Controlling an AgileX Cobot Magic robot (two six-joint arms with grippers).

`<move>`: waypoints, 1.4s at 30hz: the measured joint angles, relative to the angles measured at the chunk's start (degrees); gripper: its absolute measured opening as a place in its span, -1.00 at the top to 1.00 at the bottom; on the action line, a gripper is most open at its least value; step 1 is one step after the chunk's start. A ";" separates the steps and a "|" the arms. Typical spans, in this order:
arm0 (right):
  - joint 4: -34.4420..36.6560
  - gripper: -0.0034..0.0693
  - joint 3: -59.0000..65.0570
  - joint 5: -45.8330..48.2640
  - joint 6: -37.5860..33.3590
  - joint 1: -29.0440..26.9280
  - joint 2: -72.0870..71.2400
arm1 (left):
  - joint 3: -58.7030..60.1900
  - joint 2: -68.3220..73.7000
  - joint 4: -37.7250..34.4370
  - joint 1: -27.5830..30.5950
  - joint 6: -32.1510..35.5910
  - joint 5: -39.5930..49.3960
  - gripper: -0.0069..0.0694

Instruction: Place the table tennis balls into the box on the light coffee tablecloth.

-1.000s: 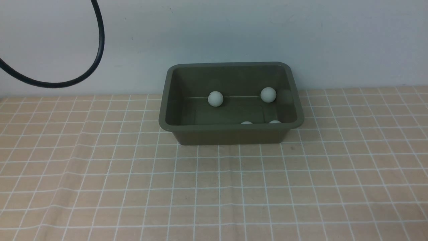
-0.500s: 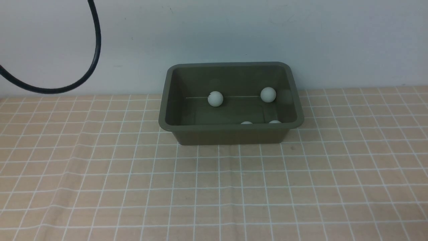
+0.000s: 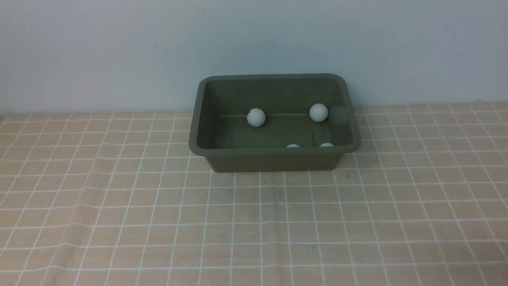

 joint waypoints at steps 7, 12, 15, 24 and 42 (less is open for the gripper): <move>0.00 0.15 0.00 0.00 0.00 0.00 0.00 | 24.50 -24.65 14.47 0.80 -7.64 -7.22 -0.63; 0.00 0.15 0.00 0.00 0.00 0.00 0.00 | 57.92 -36.58 15.28 0.80 -9.16 -27.64 -0.63; 0.00 0.15 0.00 0.00 0.00 0.00 0.00 | 72.26 -41.90 16.33 1.20 -9.90 -36.78 -0.63; 0.00 0.15 0.00 0.00 0.00 0.00 0.00 | 87.34 -51.79 19.70 1.27 -11.69 -42.10 -0.63; 0.00 0.15 0.00 0.00 0.00 0.00 0.00 | 95.03 -63.81 36.54 -17.95 -31.06 -40.53 -0.63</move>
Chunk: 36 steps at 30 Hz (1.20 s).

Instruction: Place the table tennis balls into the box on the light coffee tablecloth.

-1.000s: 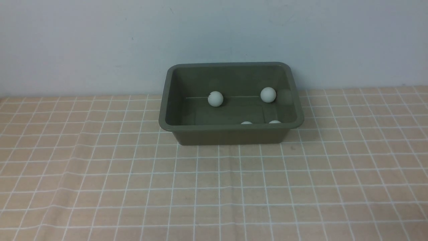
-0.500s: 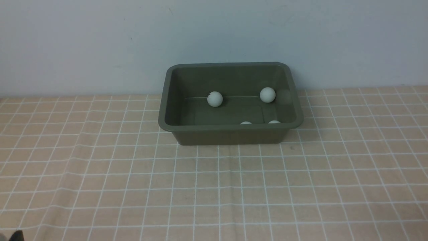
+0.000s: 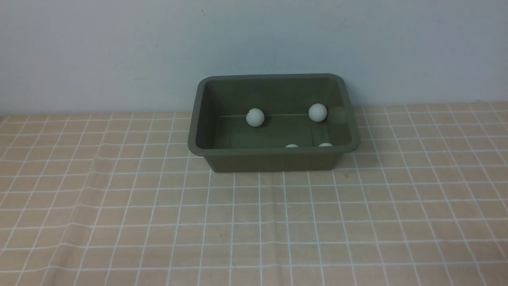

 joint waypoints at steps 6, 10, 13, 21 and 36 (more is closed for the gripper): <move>-0.02 0.15 0.00 0.00 0.00 0.00 0.00 | 0.04 0.00 1.37 -0.20 -0.90 -0.13 -0.63; -0.02 0.15 0.00 0.00 0.00 0.00 0.00 | 0.04 0.00 1.64 -0.20 -0.90 -0.13 -0.63; -0.02 0.15 0.00 0.00 0.00 0.00 0.00 | 0.10 0.00 1.68 -0.20 -0.96 -0.18 -0.63; -0.02 0.15 0.00 0.00 0.00 0.00 0.00 | 0.07 0.00 1.23 -0.20 -0.96 -0.18 -0.63; -0.02 0.15 0.00 0.00 0.00 0.00 0.00 | 0.11 0.00 -3.33 -0.20 -1.07 -0.57 -0.63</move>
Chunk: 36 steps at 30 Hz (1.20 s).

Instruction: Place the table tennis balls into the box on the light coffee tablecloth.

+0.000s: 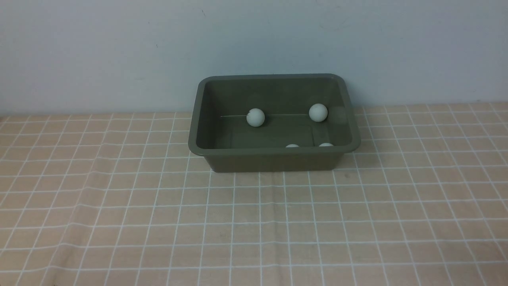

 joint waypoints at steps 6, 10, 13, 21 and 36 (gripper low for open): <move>-0.06 0.15 0.00 0.00 0.00 0.94 0.00 | 0.00 0.00 0.00 0.00 -0.05 0.00 -0.63; -0.06 0.15 0.00 0.00 0.00 0.99 0.00 | 0.00 0.00 0.00 0.00 -0.05 0.00 -0.63; -0.06 0.15 0.00 0.00 0.00 0.99 0.00 | 0.00 0.00 0.00 0.00 -0.05 0.00 -0.63; -0.23 0.15 0.00 0.23 0.00 1.01 0.00 | 0.00 0.00 0.00 0.00 -0.05 0.00 -0.63; 15.02 0.15 -0.22 2.04 -26.90 5.99 0.00 | 0.00 0.00 -0.06 0.00 -0.05 -0.04 -0.63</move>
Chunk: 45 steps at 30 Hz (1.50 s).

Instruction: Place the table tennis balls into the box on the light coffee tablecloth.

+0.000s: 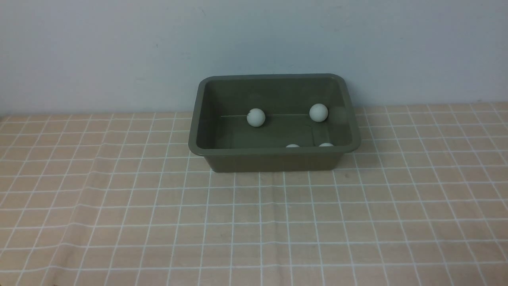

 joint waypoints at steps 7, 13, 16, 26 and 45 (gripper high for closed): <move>-0.24 0.15 0.00 0.10 2.81 0.35 0.00 | 0.00 0.00 0.00 0.00 -0.18 0.00 -0.63; -0.43 0.15 0.00 0.10 2.98 -0.90 0.00 | 0.00 0.00 0.00 0.00 -0.18 0.00 -0.63; -0.93 0.15 0.00 0.10 2.98 -0.97 0.00 | 0.00 0.00 0.00 0.00 -0.18 0.00 -0.63; -1.29 0.15 0.00 0.10 1.78 -3.35 0.00 | 0.00 0.00 0.00 0.00 -0.18 0.00 -0.63; -1.33 0.15 0.00 0.10 1.73 -3.42 0.00 | 0.00 0.00 0.00 0.00 -0.18 0.00 -0.63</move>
